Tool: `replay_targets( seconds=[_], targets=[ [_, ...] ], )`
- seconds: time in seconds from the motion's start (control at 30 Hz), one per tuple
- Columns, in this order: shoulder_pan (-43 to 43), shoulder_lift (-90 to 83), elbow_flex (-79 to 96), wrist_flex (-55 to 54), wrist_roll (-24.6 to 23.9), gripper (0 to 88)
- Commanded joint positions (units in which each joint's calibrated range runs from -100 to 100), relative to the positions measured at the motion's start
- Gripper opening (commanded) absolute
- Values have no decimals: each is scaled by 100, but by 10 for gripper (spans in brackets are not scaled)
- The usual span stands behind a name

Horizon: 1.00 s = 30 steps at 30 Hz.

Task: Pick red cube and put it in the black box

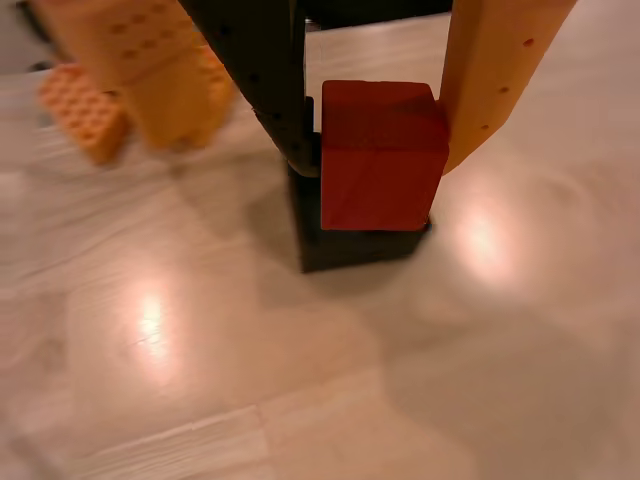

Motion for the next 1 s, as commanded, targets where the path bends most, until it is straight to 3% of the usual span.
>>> replay_targets(
  seconds=[0.0, 0.27, 0.57, 0.97],
  targets=[
    [-118, -612, 580, 10, 532, 22],
    [-901, -1038, 1766, -358, 538, 26],
    [-1039, -1038, 2445, -1177, 557, 28],
    [-1338, -1038, 2653, -1480, 380, 28]
  ],
)
